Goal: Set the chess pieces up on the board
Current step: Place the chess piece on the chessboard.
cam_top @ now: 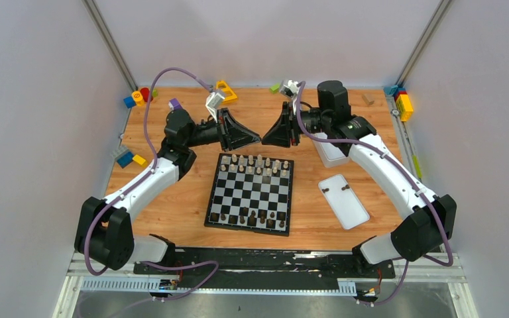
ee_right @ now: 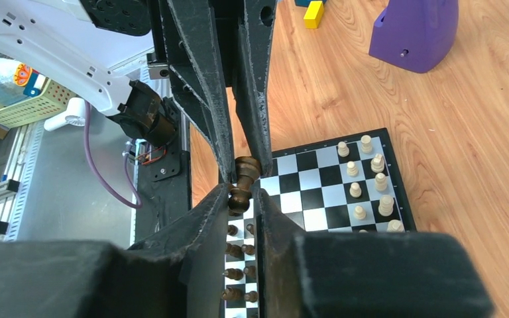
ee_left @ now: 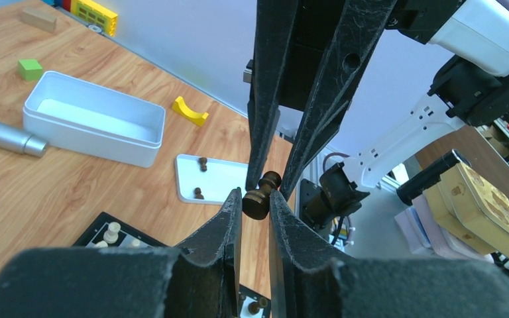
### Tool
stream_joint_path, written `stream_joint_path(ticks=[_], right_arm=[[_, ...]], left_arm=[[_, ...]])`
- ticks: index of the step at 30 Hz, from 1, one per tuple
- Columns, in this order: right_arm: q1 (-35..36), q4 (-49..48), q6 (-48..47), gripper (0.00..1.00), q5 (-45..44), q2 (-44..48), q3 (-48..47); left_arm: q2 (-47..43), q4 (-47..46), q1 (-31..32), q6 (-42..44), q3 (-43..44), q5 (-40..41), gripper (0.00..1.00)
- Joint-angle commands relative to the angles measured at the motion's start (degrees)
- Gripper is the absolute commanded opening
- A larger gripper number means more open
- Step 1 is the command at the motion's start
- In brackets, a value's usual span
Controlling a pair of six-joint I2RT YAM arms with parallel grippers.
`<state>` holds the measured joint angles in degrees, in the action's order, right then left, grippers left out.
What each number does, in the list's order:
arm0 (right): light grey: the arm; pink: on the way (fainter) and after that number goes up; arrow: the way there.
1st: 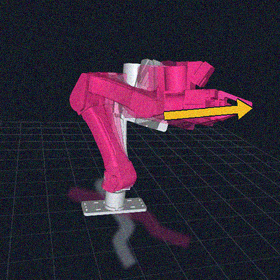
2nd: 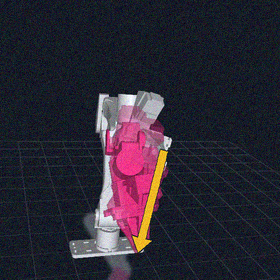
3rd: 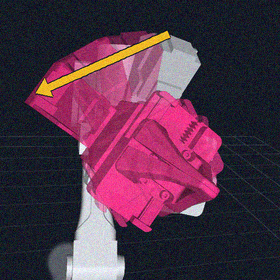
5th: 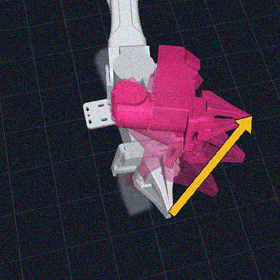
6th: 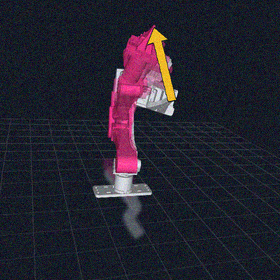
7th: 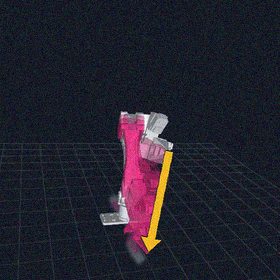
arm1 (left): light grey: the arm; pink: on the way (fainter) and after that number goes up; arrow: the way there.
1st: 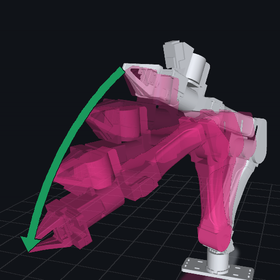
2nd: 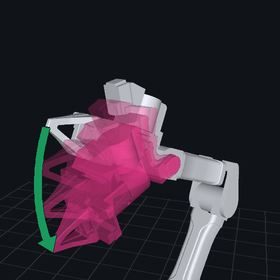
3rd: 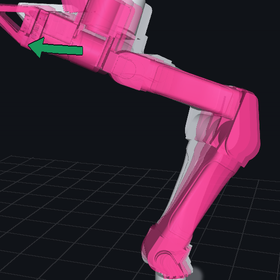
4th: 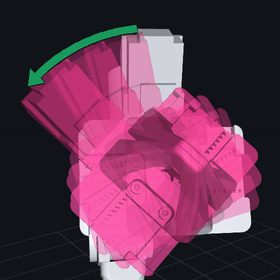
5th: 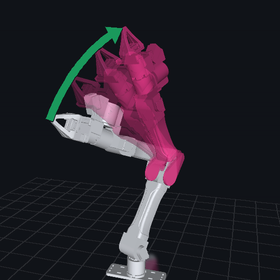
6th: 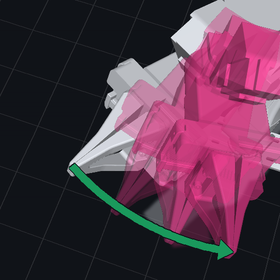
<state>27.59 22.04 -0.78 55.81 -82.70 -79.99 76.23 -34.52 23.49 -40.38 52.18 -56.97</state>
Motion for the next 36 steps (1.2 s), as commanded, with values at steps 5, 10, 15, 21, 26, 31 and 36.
stream_joint_path(ticks=[5,10,15,21,26,31,36], right_arm=[[0.27,-1.98,0.38,0.1,1.55,-0.05,-2.5],[0.27,-0.94,-1.38,0.0,0.06,0.79,-2.81],[0.27,4.94,-7.44,0.0,-2.54,1.51,-2.49],[1.28,14.31,-15.37,0.0,-8.14,1.09,-2.26],[7.5,21.61,-20.28,0.0,-16.82,-2.8,-5.12],[14.22,26.28,-22.52,0.0,-24.06,-8.82,-10.37],[21.21,32.31,-25.07,0.0,-31.01,-17.64,-18.1]], left_arm=[[-0.2,-1.36,-0.02,0.47,0.15,-0.24,0.0],[-1.16,2.5,0.0,5.98,-0.1,-0.41,0.21],[-4.68,14.16,-0.55,18.13,1.33,-0.93,0.76],[-9.29,27.54,-7.91,28.15,2.9,0.09,1.0],[-13.2,42.39,-14.81,38.11,4.48,6.93,1.0],[-16.08,51.76,-20.38,41.74,7.72,24.33,1.0],[-17.13,57.82,-27.62,42.3,11.04,34.93,1.0]])
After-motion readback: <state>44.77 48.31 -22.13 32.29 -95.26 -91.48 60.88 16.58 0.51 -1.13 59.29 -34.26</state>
